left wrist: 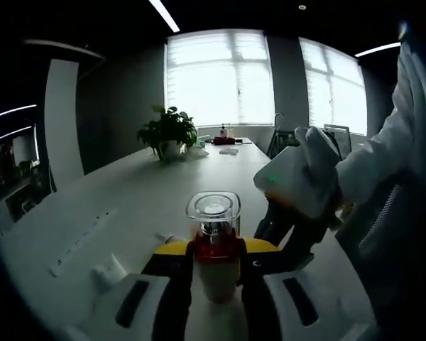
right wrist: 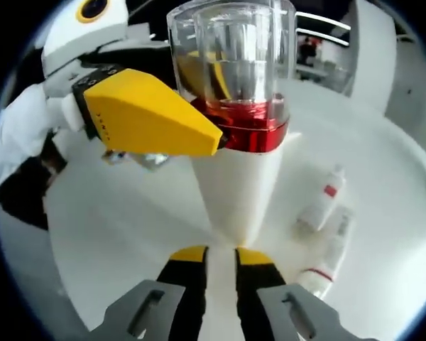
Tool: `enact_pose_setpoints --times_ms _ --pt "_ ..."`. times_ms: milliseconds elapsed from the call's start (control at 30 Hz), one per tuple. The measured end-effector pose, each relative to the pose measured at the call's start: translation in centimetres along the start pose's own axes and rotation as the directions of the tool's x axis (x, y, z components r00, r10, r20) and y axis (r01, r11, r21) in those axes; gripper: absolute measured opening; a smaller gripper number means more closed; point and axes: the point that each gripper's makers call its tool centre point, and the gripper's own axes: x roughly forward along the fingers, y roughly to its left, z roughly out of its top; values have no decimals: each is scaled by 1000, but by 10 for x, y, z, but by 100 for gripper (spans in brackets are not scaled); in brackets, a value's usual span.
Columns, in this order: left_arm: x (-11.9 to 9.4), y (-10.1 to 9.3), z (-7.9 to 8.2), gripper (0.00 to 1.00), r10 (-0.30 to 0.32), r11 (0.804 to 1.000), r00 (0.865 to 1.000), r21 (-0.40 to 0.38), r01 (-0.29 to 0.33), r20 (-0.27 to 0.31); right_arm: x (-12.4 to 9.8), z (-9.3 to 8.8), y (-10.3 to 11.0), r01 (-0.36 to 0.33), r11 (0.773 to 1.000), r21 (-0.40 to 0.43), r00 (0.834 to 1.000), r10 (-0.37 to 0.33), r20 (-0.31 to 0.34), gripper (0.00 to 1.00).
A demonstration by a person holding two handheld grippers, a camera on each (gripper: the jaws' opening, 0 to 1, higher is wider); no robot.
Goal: Arrange the skincare products in the storage area until every visible bottle or jar stands upright without overlapping.
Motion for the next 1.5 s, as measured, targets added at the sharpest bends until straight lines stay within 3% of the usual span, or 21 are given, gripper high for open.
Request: enact_pose_setpoints --times_ms 467,633,733,1033,1500 --pt "-1 -2 3 25 -5 999 1000 35 5 -15 -1 14 0 11 1000 -15 997 -10 76 1" --pt "1 -2 4 25 -22 998 999 63 24 -30 2 13 3 9 999 -36 997 -6 76 6" --pt "3 -1 5 26 -26 997 999 76 28 -34 2 17 2 19 998 -65 996 -13 91 4" --pt "6 -2 9 26 -28 995 999 96 32 -41 4 21 5 13 998 -68 995 -6 101 8" --pt "3 23 4 30 -25 990 998 137 33 -59 6 25 5 5 997 -79 995 2 98 10"
